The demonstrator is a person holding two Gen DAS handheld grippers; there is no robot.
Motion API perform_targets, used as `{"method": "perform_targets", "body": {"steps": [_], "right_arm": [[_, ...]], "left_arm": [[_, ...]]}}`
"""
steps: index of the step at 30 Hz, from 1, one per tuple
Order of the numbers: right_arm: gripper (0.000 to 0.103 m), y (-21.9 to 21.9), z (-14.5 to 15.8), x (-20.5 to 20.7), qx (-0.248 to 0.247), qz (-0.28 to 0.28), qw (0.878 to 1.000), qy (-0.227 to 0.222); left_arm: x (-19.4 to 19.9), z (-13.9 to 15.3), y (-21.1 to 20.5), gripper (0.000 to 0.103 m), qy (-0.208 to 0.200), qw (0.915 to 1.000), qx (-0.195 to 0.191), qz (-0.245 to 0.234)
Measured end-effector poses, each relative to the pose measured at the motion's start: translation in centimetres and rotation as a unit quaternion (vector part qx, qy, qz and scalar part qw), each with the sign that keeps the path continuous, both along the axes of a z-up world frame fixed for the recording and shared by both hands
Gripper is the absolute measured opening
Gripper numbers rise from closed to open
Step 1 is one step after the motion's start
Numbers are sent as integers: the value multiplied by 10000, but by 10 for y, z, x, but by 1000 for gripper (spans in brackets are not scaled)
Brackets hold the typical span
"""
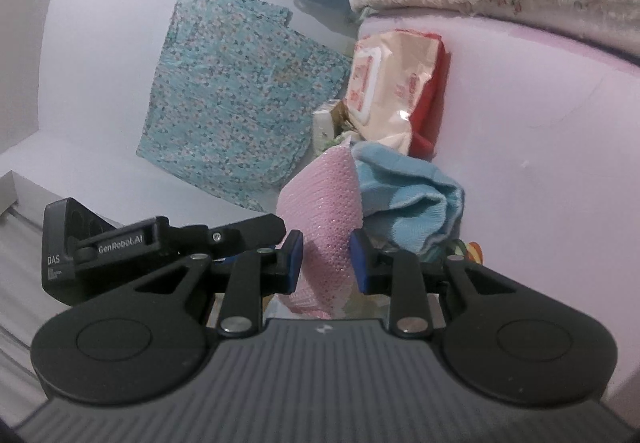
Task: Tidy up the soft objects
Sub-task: 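Lift the pink knitted pad with the left tool and carry it toward the box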
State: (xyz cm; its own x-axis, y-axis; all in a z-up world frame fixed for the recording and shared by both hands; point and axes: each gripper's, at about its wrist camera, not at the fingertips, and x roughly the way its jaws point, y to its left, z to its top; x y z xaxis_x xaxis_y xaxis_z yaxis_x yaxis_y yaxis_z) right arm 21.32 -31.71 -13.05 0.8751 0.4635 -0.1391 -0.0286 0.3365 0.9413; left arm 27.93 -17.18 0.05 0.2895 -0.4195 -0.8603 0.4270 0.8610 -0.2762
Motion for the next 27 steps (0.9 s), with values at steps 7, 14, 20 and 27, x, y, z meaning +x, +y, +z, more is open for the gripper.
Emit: {"method": "perform_targets", "body": {"steps": [7,14,20,27], "right_arm": [[26,7,37,-26,-211,-50,9992,-324],[26,29,85,-51,-512,88,9961,-708],[26,71,119,-58,-733,475,9920,-913],[26,138,151,-47,-961,1162,9839,-963]], "left_arm": [[-35,38,11,59,-457,9987,-216,-73],[-74,77,45,58,-867,9951,-471,79],[-103,102,94,58,-1177,9898,-654,476],[-132,119,161,58,-1550,9795,-645,1111]]}}
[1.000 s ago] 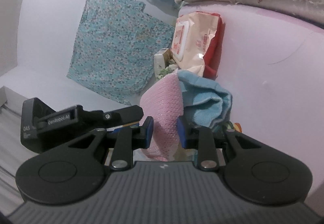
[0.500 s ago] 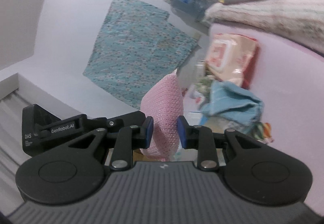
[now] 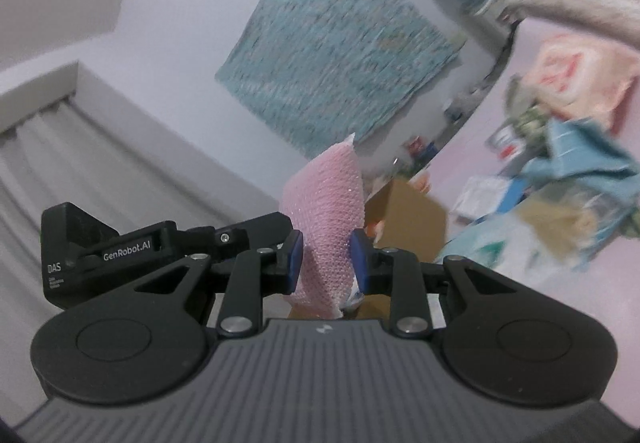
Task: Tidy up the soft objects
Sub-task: 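Lift the pink knitted pad with the left tool and carry it toward the box, then lower the pink knitted pad into the box and open both tools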
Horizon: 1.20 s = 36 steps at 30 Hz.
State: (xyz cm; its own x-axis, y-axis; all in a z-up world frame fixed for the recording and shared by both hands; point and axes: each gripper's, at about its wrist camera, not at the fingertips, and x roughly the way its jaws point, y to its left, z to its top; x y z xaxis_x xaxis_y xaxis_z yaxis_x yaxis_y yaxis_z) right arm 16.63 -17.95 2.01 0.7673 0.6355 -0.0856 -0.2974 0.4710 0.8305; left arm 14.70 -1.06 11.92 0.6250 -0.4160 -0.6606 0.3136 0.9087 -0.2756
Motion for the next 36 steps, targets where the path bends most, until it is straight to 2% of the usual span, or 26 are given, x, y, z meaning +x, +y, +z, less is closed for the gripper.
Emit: {"method": "perform_targets", "body": {"steps": [8,16,21,29,36], "right_arm": [[26,88,20,39,-127,956,9945,419],[27,176,32,85,-616,1606,9807,933],[27,217,20,115,-839,1864,9660,1581],[28,269,-13,159,-1188,2215,9348,2510],[29,294,-42,180,-1155,2320,9152,3086]], "left_arm": [[-12,5,86,58,-114,9965,-114,825],[7,-16,164,58,170,9876,-208,1547],[36,-42,198,58,516,9823,-157,1793],[67,-82,241,58,969,9720,-56,2139],[80,-101,249,58,1095,9681,206,2244]]}}
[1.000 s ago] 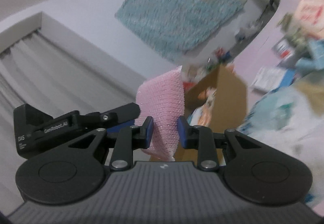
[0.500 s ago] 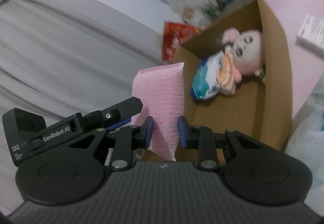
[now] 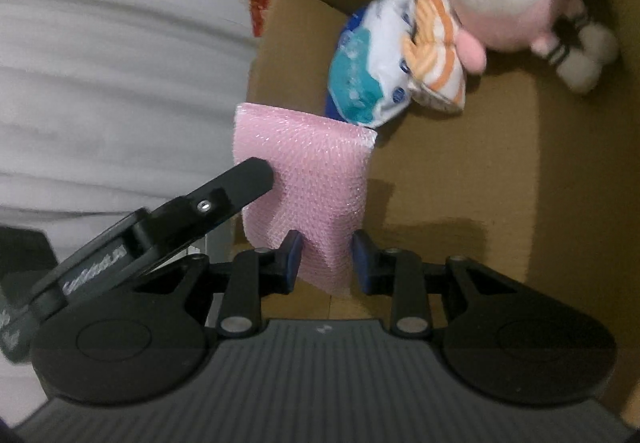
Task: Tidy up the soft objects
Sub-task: 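Lower the pink knitted pad into the box and open both tools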
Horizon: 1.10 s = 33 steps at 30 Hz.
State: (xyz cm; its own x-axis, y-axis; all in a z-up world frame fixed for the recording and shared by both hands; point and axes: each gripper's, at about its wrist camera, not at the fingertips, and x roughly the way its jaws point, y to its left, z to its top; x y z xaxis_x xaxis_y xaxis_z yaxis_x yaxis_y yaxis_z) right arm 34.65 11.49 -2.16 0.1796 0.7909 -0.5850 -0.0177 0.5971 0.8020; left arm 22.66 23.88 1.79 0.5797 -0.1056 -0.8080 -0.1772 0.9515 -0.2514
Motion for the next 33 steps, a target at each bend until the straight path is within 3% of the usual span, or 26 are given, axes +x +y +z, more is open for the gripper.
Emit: {"method": "perform_targets", "body": {"steps": [11,22,28,33], "right_arm": [[28,2,-27,21,-262,-231,9986,385],[29,-8,-28,30,-323,-403,9983,284],[21,-10,-20,33,-381,33,9992,-133],[7,-6,-8,28,-596,1030,9927,-174]], "left_arm": [[8,-16,-1,54,177,9997,-190,46],[-21,9,7,59,-231,9986,-427,195],[-39,23,9,59,-436,9975,-493,274],[-47,32,12,59,-543,9969,-477,305]]}}
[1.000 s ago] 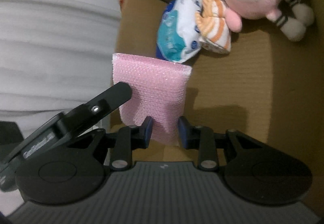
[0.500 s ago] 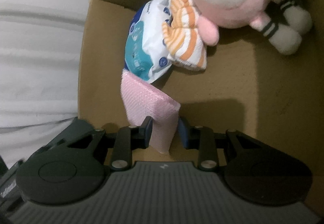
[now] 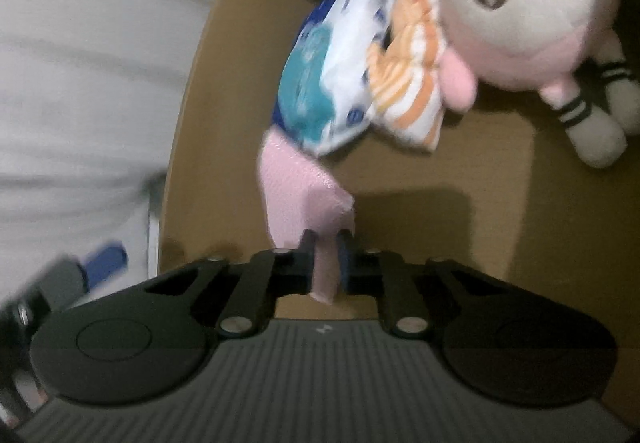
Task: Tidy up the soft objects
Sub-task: 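Lower the pink knitted pad into the box and open both tools, then move the right tool to the light-blue checked towel and close on it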
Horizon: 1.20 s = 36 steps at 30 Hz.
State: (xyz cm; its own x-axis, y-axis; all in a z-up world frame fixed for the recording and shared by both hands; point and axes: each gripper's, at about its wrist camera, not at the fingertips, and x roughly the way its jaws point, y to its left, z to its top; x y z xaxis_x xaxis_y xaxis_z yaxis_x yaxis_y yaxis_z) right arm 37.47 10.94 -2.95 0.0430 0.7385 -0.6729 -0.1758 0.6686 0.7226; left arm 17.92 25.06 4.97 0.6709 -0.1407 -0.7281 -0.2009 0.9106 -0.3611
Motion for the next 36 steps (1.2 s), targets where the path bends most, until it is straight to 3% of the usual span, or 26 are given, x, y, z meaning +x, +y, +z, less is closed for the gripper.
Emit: {"method": "perform_targets", "body": {"steps": [4,9,14,21,24,32,36], "right_arm": [[7,14,11,-5,-428,532,9976,-150],[10,30,10,7,-840,484,9950,-228],[18,34,9,15,-795,181,9965,-196],[20,38,-1,11,-598,-83,9980,-212],[22,30,3,7,-581,-143,9976,-350],[44,-24,61,-30,280,-308,9931,-1094],[48,-77,87,-65,817,-511,9839,-1507]], "left_arm": [[-4,3,2,59,-66,10000,-16,40],[-7,2,8,59,-42,9999,-32,109],[-9,1,15,59,-46,9998,-37,176],[-8,-3,17,59,-19,9997,-46,222],[-10,-2,15,65,-86,9997,-28,205],[-31,22,-8,84,-542,9985,75,35],[-47,28,-27,90,-761,9970,-8,-103]]}}
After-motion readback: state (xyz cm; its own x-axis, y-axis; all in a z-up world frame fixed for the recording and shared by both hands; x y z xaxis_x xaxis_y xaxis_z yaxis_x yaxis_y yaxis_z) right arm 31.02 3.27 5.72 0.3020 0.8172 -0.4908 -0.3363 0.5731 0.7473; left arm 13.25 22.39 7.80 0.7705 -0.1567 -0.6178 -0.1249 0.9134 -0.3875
